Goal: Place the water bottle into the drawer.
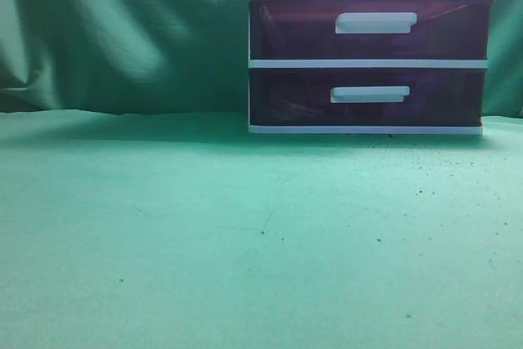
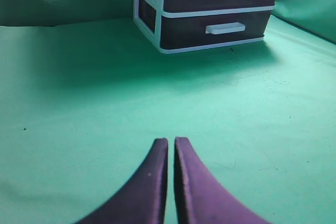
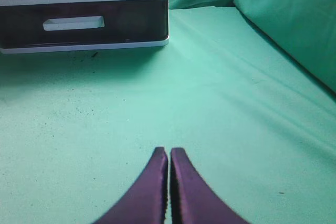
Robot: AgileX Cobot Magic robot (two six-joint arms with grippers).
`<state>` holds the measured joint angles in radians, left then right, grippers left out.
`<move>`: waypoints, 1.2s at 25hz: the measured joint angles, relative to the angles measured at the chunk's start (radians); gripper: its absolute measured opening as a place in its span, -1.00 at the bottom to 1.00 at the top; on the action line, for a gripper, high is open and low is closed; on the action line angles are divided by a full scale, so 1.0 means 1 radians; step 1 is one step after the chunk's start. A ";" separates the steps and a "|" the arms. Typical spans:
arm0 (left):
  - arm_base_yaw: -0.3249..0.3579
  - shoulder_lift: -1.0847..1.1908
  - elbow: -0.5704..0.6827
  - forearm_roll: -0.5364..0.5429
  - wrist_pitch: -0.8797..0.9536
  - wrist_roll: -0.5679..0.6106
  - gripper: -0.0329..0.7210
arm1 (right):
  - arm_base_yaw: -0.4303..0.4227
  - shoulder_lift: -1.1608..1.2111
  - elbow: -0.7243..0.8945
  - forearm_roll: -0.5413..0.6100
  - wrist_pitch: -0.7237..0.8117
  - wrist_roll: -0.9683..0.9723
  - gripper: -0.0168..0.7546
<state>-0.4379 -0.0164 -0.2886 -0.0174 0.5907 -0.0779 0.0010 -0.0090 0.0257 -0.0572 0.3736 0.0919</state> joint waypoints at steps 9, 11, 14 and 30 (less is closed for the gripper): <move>0.000 0.000 0.000 0.000 0.000 0.000 -0.91 | 0.000 0.000 0.002 0.000 0.000 0.002 -0.96; 0.000 0.000 0.000 0.032 0.000 0.003 -0.91 | 0.000 0.000 0.002 0.000 0.000 0.002 -0.96; 0.015 0.000 0.021 0.107 -0.019 0.010 -0.91 | 0.000 0.000 0.002 0.000 0.000 0.002 -0.96; 0.411 0.000 0.310 0.123 -0.243 0.014 -0.91 | 0.000 0.000 0.002 0.000 0.001 0.004 -0.96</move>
<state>-0.0270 -0.0164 0.0217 0.1059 0.3474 -0.0640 0.0010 -0.0090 0.0278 -0.0572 0.3744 0.0956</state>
